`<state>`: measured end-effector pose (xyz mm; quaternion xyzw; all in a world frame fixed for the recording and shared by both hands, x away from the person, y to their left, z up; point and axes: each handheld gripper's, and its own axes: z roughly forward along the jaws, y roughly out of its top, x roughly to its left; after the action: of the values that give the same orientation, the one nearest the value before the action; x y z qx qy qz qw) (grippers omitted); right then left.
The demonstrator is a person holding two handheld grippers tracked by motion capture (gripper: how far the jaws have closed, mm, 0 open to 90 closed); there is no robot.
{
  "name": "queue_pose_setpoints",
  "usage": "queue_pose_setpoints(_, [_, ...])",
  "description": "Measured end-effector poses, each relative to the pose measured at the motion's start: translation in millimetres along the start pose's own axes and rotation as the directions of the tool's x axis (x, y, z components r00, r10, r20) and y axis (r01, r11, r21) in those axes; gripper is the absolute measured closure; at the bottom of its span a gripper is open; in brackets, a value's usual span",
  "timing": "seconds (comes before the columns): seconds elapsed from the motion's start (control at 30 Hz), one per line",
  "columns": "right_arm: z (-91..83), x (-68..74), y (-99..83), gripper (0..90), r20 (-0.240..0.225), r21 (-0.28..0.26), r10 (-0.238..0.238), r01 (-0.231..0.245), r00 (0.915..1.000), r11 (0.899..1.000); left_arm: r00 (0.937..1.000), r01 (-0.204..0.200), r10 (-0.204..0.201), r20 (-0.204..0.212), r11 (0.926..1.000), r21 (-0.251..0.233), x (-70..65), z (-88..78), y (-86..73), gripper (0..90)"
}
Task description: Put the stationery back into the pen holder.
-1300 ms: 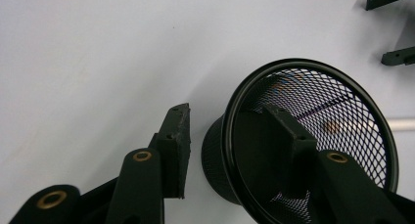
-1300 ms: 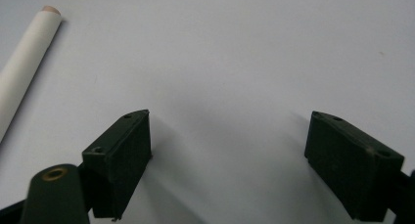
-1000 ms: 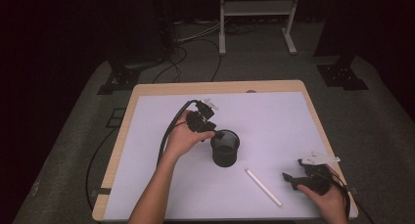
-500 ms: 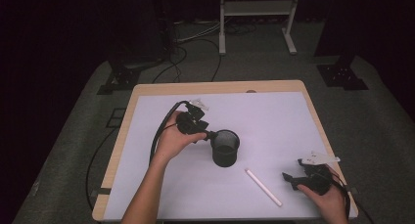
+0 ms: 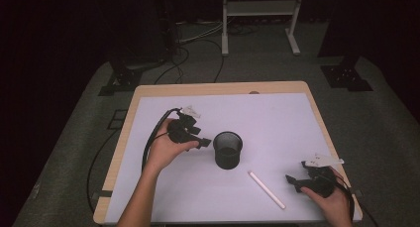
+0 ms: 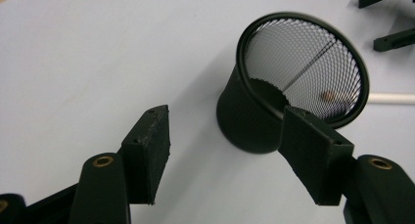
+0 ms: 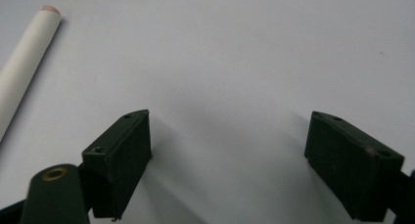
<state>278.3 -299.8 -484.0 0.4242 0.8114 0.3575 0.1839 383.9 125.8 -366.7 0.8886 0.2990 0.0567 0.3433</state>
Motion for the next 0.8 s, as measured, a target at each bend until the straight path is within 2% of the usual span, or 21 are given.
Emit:
queue_pose_setpoints(0.2, [0.0, 0.3, 1.0, 16.2, 0.000, 0.007, 0.005, -0.005, 1.0000, 1.000, 0.9997, 0.015, -0.015, -0.020, 0.9998, -0.009, 1.3, -7.0, -13.2, 33.7])
queue_pose_setpoints(0.43, [0.3, -1.0, 2.3, 15.5, -0.010, 0.017, 0.005, -0.005, 0.9999, 1.000, 0.9987, 0.023, -0.024, -0.046, 0.9995, -0.023, -1.0, -16.6, -36.1, 31.6])
queue_pose_setpoints(0.53, [0.4, -0.8, 2.1, 15.5, -0.009, 0.015, 0.001, -0.001, 1.0000, 1.000, 0.9985, 0.024, -0.025, -0.049, 0.9994, -0.026, -1.6, -16.6, -42.4, 30.6])
queue_pose_setpoints(0.8, [0.1, -0.7, 3.1, 15.7, -0.007, 0.023, 0.004, -0.004, 1.0000, 1.000, 0.9963, 0.017, -0.021, -0.083, 0.9990, -0.042, -3.0, -11.4, -73.6, 28.8])
